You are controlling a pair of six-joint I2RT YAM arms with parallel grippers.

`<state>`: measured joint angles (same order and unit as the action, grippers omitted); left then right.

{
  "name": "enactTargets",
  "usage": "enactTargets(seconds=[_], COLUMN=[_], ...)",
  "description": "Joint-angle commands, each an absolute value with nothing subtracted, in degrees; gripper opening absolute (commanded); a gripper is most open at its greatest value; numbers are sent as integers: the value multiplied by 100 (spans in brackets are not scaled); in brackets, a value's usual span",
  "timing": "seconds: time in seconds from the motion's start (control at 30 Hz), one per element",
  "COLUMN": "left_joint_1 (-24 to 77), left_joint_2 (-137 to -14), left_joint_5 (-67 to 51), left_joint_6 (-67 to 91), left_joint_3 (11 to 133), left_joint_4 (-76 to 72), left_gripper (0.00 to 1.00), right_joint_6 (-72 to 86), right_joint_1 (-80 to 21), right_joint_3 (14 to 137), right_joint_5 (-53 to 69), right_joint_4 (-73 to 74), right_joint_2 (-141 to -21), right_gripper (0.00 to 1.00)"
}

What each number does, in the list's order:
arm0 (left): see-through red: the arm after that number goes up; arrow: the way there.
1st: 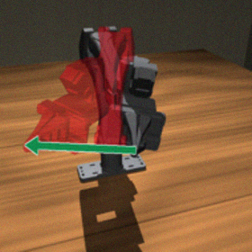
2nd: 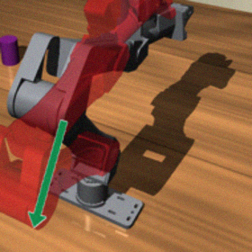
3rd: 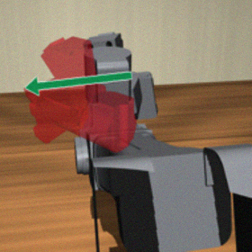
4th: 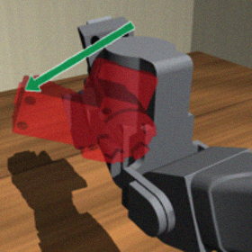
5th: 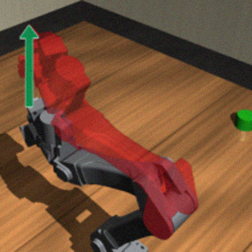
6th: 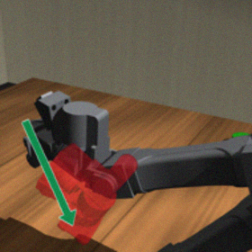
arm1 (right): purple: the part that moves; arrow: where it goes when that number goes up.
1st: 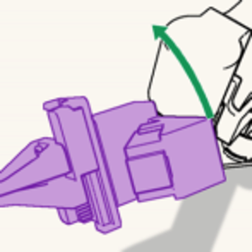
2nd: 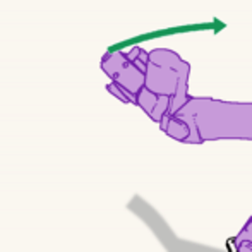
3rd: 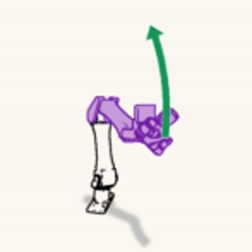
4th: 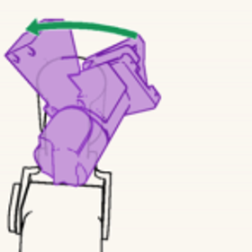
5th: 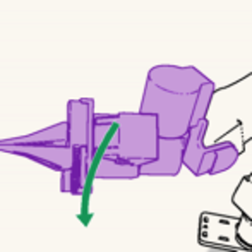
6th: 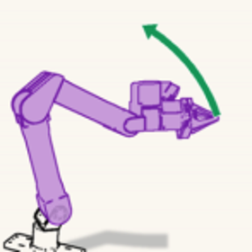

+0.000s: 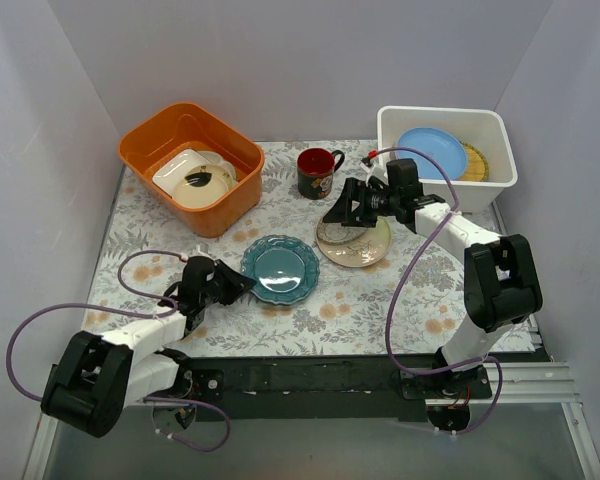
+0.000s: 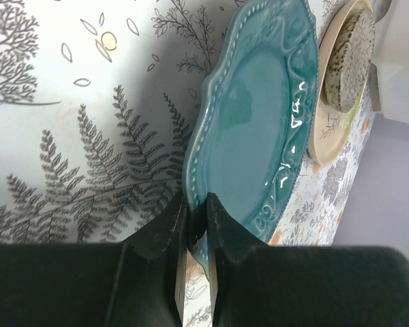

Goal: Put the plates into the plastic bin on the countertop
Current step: Pick up the plate at the center of the board.

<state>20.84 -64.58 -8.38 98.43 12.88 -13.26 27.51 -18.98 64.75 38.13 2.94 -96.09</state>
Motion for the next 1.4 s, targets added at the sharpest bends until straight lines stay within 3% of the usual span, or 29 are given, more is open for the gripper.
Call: enactTargets(seconds=[0.0, 0.6, 1.37], left_joint_1=[2101, 2101, 2101], left_joint_2=[-5952, -4790, -4552], left_joint_5=[-448, -677, -835], left_joint_6=[9527, 9518, 9606], left_joint_3=[1494, 1854, 1819], left_joint_4=[-274, -35, -45], left_gripper=[0, 0, 0], right_joint_6=[2725, 2848, 3252], right_joint_1=[-1960, -2048, -2662], right_joint_3=[6363, 5924, 5388], right_joint_5=[4008, 4210, 4368], right_joint_4=[88, -255, -1054], right_joint_2=[-9615, -9633, -10036], right_gripper=[93, 93, 93])
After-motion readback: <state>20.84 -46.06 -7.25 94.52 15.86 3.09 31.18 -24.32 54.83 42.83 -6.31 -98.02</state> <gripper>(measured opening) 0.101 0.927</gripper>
